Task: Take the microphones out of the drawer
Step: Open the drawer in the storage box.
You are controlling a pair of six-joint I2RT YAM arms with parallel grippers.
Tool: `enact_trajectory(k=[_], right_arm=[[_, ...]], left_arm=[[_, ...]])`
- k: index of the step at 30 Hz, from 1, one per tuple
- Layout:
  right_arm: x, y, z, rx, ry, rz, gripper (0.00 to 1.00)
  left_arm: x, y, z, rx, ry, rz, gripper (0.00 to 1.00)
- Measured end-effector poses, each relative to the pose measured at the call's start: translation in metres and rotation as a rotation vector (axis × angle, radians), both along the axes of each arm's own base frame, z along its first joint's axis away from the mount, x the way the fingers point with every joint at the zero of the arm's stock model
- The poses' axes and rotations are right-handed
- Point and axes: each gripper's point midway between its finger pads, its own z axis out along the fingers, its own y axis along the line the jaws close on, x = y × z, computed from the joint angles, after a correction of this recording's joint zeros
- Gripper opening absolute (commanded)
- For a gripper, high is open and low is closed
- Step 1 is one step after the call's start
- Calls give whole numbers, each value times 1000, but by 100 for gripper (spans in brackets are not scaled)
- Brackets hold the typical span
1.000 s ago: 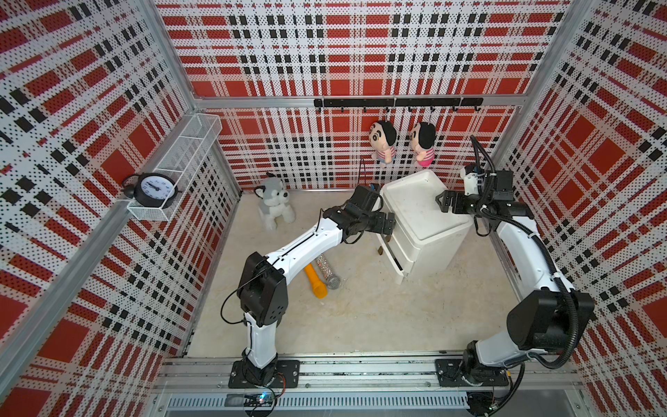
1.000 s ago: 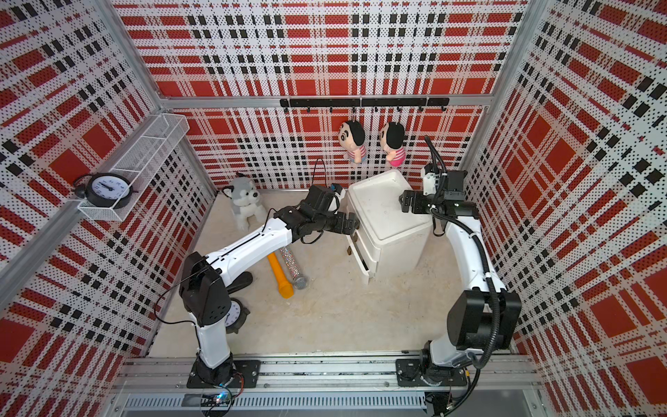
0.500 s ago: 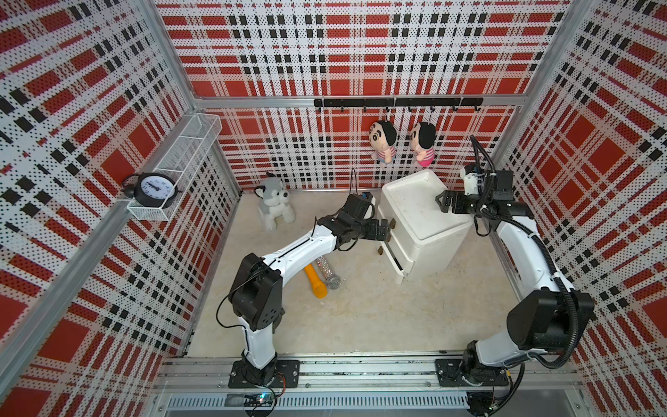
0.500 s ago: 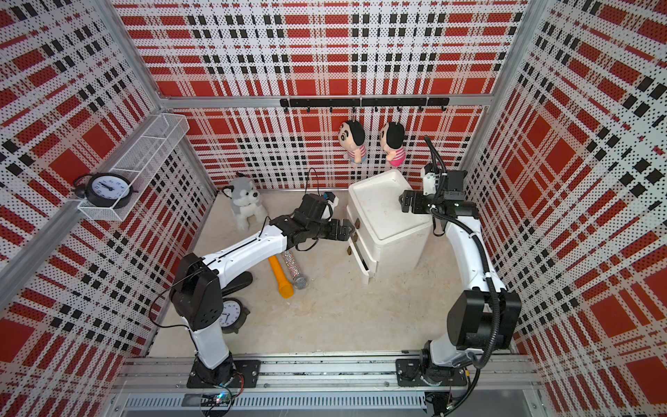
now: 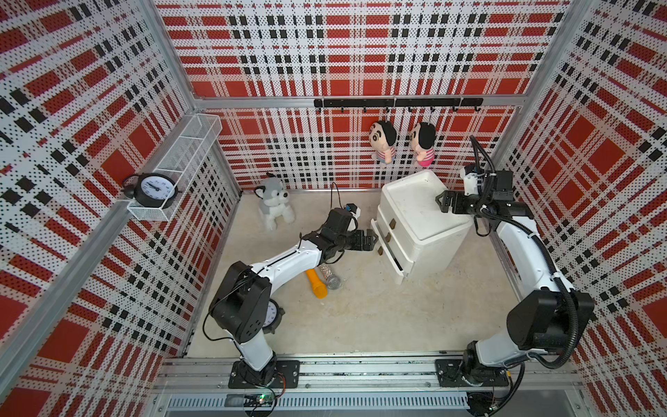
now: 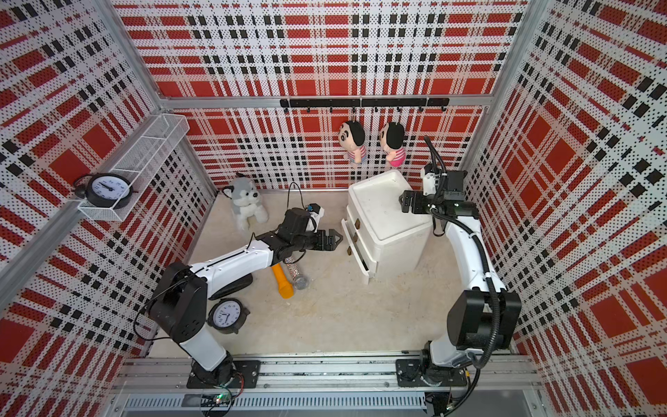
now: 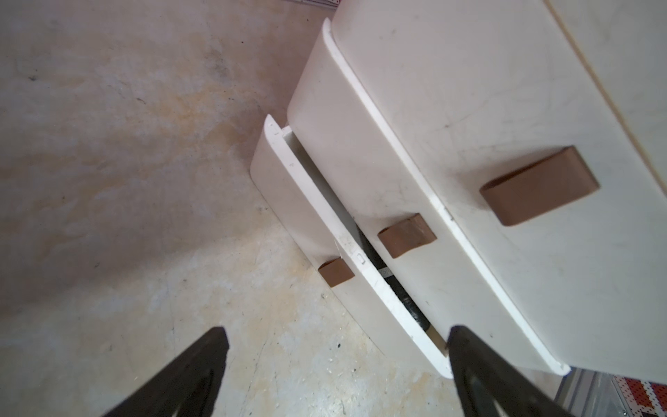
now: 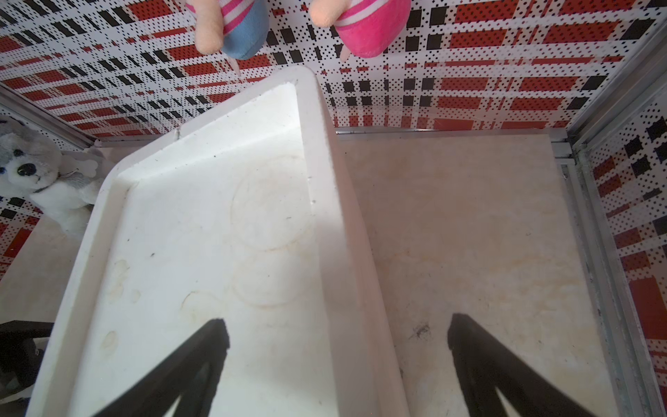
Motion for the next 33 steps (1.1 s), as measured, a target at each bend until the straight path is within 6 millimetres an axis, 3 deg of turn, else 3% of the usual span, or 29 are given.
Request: enact_trajectory(k=[11,17,22,28,33], right_arm=[[1,0,0,-3,-1,4,100],[1,1,0,-5,-2,7,100],[1,0,0,-5,-3,8,100],[1,1,0,-7,-3,10,100],[1,1,0,-7,-3,11,100]], left_arm=[[-14,-36,-36,107,-115,-142,98],[-9,-41,-60,227,-180,-162,99],[2,-37,-56,238,-279,-134,98],[-4,-25,-63,184,-347,-161,97],[6,-21,-48,114,-407,-163,95]])
